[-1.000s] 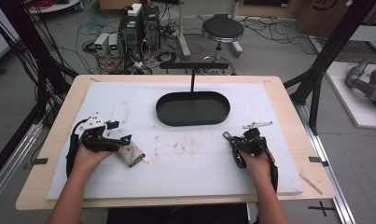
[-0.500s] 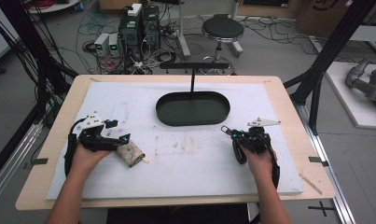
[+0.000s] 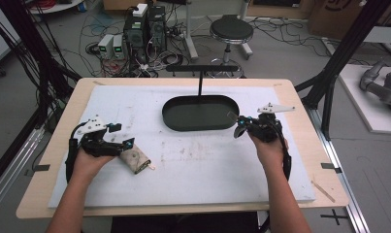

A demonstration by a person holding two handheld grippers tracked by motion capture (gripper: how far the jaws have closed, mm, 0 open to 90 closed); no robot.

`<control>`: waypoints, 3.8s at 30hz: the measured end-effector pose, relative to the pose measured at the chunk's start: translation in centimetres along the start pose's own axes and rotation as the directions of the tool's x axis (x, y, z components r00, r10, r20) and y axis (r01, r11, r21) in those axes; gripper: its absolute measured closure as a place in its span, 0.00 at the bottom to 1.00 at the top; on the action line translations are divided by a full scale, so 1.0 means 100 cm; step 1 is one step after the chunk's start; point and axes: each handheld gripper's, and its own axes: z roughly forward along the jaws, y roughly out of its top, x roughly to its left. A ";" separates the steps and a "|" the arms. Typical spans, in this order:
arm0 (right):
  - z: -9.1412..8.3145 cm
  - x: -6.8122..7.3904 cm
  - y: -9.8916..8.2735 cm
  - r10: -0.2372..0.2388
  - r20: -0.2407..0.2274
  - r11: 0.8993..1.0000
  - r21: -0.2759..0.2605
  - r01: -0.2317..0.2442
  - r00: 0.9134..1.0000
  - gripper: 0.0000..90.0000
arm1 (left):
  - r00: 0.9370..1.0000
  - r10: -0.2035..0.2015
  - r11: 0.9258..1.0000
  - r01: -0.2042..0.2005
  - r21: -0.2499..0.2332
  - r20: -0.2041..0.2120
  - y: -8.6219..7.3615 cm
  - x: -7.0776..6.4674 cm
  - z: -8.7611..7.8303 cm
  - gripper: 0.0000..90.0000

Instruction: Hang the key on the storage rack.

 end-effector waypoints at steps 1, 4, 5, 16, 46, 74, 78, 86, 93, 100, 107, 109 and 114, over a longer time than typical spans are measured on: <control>0.001 0.000 0.005 -0.002 -0.005 1.000 -0.007 0.002 1.000 0.96 | 1.000 0.002 1.000 -0.002 0.001 -0.002 0.000 0.000 0.000 0.19; 0.005 -0.001 0.022 -0.008 -0.008 1.000 -0.024 0.007 1.000 0.96 | 1.000 0.001 1.000 -0.001 0.008 -0.001 -0.001 0.001 0.000 0.19; 0.006 -0.001 0.025 -0.008 -0.004 1.000 -0.027 0.008 1.000 0.96 | 1.000 -0.004 1.000 0.004 0.007 -0.003 -0.001 0.001 0.000 0.19; 0.024 0.000 0.074 -0.011 -0.009 0.998 -0.062 0.010 1.000 0.96 | 1.000 -0.006 1.000 0.006 0.002 0.004 0.000 0.001 0.000 0.19; 0.083 -0.015 0.109 0.071 0.048 0.995 -0.072 -0.067 0.996 0.97 | 1.000 -0.015 1.000 0.015 0.018 -0.009 -0.003 0.005 0.002 0.19; 0.025 -0.006 0.069 -0.081 0.090 0.994 -0.066 0.087 0.993 0.27 | 1.000 -0.009 0.999 0.009 0.039 0.001 -0.004 0.004 0.004 0.19; 0.015 -0.010 0.051 -0.053 0.066 0.996 -0.066 0.057 0.996 0.25 | 1.000 -0.005 0.999 0.005 0.046 0.003 -0.004 0.004 0.005 0.19; 0.005 -0.008 0.015 -0.046 0.036 0.997 -0.067 0.048 0.998 0.24 | 1.000 -0.012 0.999 0.012 0.048 -0.003 -0.005 0.003 0.005 0.19; 0.000 0.003 -0.019 -0.054 0.024 0.995 -0.083 0.056 0.998 0.22 | 1.000 -0.003 0.999 0.002 0.045 0.002 -0.004 0.000 0.005 0.19; 0.003 0.003 -0.040 -0.037 0.021 0.997 -0.069 0.038 0.999 0.21 | 1.000 0.001 0.999 -0.001 0.040 0.000 -0.004 0.001 0.006 0.19; 0.005 0.000 -0.048 -0.017 0.033 0.997 -0.068 0.020 0.999 0.20 | 1.000 -0.005 1.000 0.005 0.028 0.007 -0.004 0.002 0.006 0.19; 0.003 -0.002 -0.050 -0.002 0.039 0.997 -0.077 0.005 0.999 0.20 | 1.000 -0.003 1.000 0.003 0.028 0.011 -0.004 0.002 0.007 0.19; 0.001 -0.007 -0.057 0.023 0.057 0.997 -0.075 -0.018 0.998 0.20 | 1.000 0.003 1.000 -0.003 0.013 0.016 -0.001 -0.001 0.004 0.19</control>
